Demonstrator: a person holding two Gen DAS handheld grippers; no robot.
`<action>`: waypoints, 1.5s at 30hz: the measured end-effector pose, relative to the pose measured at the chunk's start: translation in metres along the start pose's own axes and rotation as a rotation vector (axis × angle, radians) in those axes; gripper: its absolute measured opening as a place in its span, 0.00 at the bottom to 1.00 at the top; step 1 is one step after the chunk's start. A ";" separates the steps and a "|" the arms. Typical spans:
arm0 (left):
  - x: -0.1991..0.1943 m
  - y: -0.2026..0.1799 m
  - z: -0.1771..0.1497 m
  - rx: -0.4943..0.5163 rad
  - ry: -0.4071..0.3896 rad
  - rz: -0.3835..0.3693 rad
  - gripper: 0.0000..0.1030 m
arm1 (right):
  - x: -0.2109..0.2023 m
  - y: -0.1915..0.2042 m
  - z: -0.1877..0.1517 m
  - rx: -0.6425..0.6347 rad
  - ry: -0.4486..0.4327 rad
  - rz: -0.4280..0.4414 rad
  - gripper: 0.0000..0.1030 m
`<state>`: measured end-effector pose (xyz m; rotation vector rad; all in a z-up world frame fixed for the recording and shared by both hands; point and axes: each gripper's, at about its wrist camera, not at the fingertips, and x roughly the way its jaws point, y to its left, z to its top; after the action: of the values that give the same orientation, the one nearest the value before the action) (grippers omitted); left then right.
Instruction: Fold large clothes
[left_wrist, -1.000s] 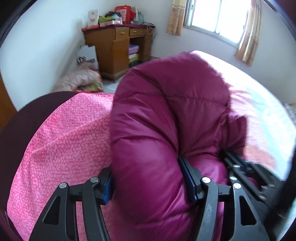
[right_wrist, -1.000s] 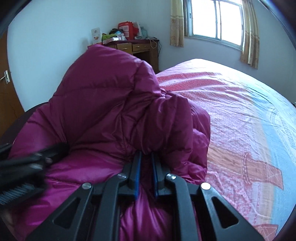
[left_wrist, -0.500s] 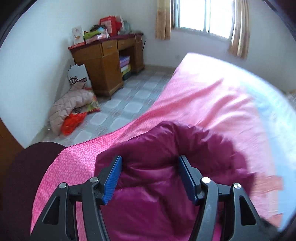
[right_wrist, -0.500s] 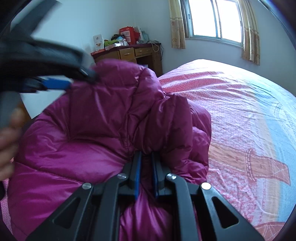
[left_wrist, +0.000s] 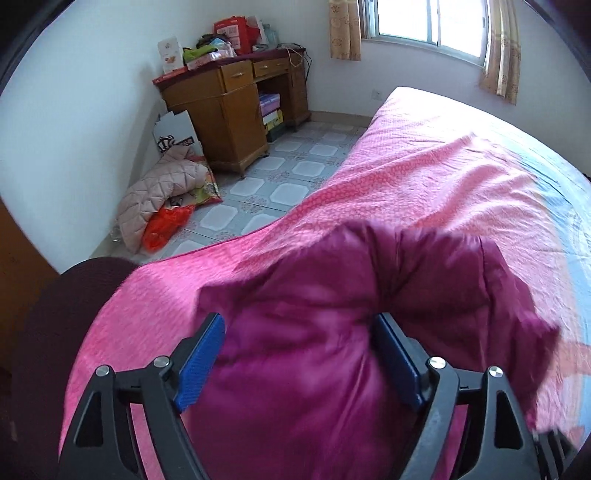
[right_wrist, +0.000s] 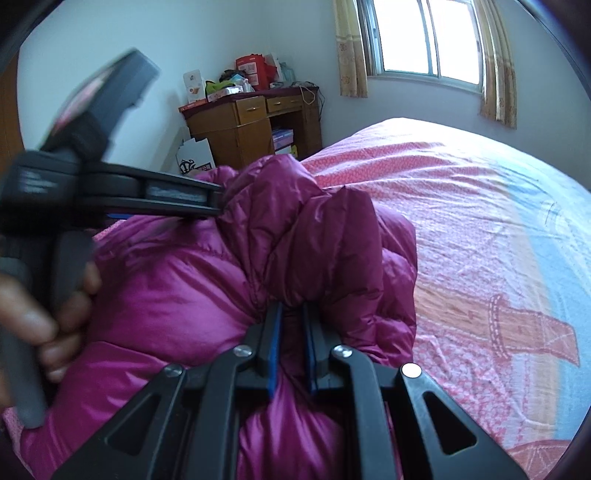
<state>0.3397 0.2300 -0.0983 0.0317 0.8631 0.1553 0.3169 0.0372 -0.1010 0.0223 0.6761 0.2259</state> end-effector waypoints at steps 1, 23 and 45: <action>-0.011 0.003 -0.006 0.000 -0.011 0.009 0.81 | 0.000 0.001 0.000 -0.003 0.000 -0.005 0.14; -0.126 0.020 -0.154 -0.030 -0.096 0.067 0.81 | -0.120 0.017 -0.042 0.069 -0.068 -0.024 0.70; -0.259 0.028 -0.206 -0.001 -0.288 0.056 0.82 | -0.252 0.039 -0.070 0.074 -0.173 -0.105 0.95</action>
<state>0.0139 0.2123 -0.0347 0.0753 0.5752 0.1984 0.0753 0.0180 0.0038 0.0764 0.5118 0.0959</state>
